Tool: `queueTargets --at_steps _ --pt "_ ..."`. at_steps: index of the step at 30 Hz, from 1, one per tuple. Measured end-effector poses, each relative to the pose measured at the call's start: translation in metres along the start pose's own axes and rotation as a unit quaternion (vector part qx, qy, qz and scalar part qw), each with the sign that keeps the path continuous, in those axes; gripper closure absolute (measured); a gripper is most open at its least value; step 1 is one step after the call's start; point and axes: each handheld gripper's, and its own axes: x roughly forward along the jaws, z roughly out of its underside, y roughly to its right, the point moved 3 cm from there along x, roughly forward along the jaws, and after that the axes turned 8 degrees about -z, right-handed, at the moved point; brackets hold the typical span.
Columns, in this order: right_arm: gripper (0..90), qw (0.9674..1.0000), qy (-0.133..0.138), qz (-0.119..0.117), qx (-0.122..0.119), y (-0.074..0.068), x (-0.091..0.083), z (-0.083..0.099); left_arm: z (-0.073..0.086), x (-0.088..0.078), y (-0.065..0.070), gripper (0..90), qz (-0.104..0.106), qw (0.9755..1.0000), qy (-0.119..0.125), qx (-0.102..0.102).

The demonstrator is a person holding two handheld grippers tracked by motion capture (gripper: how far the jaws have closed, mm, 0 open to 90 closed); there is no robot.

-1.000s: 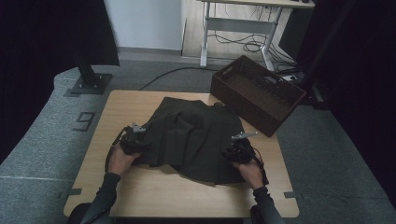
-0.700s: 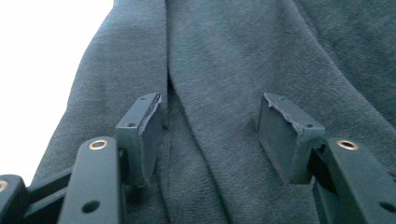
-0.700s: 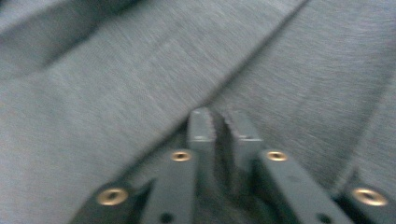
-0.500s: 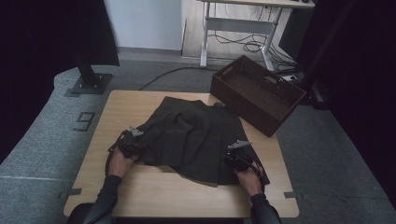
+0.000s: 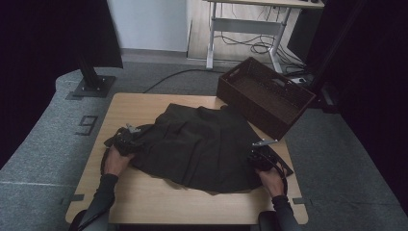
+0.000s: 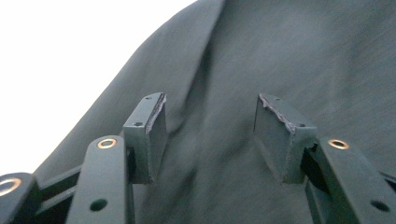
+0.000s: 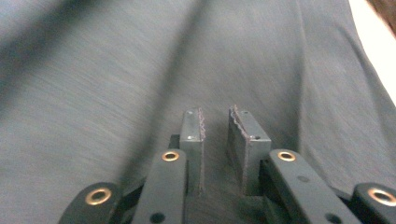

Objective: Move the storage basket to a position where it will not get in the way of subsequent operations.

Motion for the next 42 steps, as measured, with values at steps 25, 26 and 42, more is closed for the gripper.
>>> queueTargets --at_steps 25,26,42 --pt "89.8 0.9995 -0.014 -0.022 -0.014 -0.012 0.025 0.007 0.014 0.016 0.006 53.2 -0.026 0.9994 -0.022 0.006" --pt "89.7 0.9994 -0.013 -0.029 -0.012 -0.015 0.025 0.008 0.017 0.011 0.013 53.1 -0.015 0.9996 -0.021 0.007" --pt "70.2 0.9965 -0.003 -0.074 -0.039 -0.056 0.017 -0.010 -0.035 -0.045 0.054 46.1 0.104 0.9929 0.059 0.000"
